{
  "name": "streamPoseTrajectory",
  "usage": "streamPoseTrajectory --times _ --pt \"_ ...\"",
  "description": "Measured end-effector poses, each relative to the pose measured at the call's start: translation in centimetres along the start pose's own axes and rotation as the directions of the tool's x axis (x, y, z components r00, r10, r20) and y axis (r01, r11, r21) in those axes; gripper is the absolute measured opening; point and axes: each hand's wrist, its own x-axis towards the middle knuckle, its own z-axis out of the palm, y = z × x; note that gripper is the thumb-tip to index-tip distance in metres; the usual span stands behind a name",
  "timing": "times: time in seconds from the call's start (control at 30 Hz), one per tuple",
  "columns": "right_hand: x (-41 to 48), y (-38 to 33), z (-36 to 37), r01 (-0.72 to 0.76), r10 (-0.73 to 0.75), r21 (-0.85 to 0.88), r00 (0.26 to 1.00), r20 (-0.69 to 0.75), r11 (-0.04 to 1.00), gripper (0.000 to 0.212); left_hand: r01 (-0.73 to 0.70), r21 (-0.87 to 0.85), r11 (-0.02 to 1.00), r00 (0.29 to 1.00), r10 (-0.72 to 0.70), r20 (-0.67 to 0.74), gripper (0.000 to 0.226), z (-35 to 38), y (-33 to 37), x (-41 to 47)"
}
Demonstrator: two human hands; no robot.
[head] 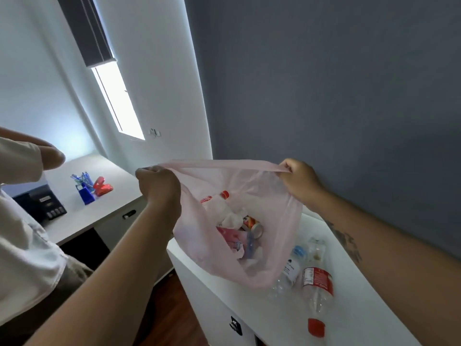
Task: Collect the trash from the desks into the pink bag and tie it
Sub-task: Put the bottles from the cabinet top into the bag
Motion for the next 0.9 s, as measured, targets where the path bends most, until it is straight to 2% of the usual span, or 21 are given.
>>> streamPoseTrajectory --times 0.1,0.17,0.23,0.27,0.33,0.4,0.47,0.57,0.63,0.7,0.77,0.83,0.9 --pt "-1.5 0.5 -0.3 0.009 -0.012 0.063 0.998 0.053 0.998 0.041 -0.221 0.152 0.963 0.973 0.206 0.108 0.020 0.0 -1.0 -0.1" --pt "-2.4 0.9 -0.9 -0.052 0.030 0.186 0.992 0.120 0.981 0.039 -0.357 0.176 0.917 0.929 0.330 0.168 0.028 -0.4 -1.7 -0.5" --pt "-3.8 1.7 -1.7 -0.121 0.067 0.296 0.980 0.188 0.948 0.050 -0.429 0.169 0.887 0.897 0.397 0.195 0.031 -0.5 -2.2 -0.6" --pt "-4.3 2.4 -2.1 -0.148 0.092 0.292 0.976 0.197 0.945 0.061 -0.450 0.172 0.876 0.887 0.415 0.204 0.032 -0.5 -2.3 -0.6" --pt "-6.0 4.1 -2.8 -0.234 0.202 0.214 0.966 0.161 0.948 0.073 -0.465 0.193 0.864 0.879 0.425 0.217 0.033 -0.6 -2.4 -0.8" --pt "-7.9 6.6 -2.9 -0.306 0.303 0.155 0.952 0.043 0.939 0.074 -0.475 0.213 0.854 0.874 0.429 0.228 0.032 -0.7 -2.3 -1.2" --pt "-9.7 9.2 -2.3 -0.392 0.391 0.007 0.919 -0.048 0.920 0.073 -0.489 0.227 0.842 0.866 0.436 0.246 0.031 -0.7 -2.5 -1.5" --pt "-12.5 11.7 0.1 -0.553 0.577 -0.266 0.817 0.015 0.790 0.083 -0.454 0.248 0.856 0.882 0.393 0.260 0.033 -0.4 -3.2 -2.1" --pt "-14.2 13.0 1.9 -0.613 0.660 -0.300 0.746 0.085 0.731 0.096 -0.435 0.256 0.863 0.891 0.371 0.261 0.032 0.0 -3.6 -2.9" --pt "-14.9 14.0 2.6 -0.645 0.685 -0.246 0.715 0.141 0.723 0.103 -0.417 0.264 0.870 0.900 0.354 0.257 0.026 0.3 -3.6 -3.9" --pt "-14.7 14.2 1.9 -0.674 0.691 -0.157 0.710 0.133 0.722 0.101 -0.390 0.259 0.884 0.912 0.331 0.242 0.023 0.6 -3.4 -4.7" --pt "-14.5 13.4 0.5 -0.609 0.609 0.014 0.793 0.008 0.793 0.100 -0.380 0.257 0.888 0.916 0.324 0.235 0.024 0.8 -3.1 -5.3" --pt "-14.4 11.0 -0.9 -0.330 0.395 0.311 0.902 -0.174 0.891 0.103 -0.380 0.253 0.890 0.915 0.323 0.240 0.023 1.1 -2.9 -5.8"
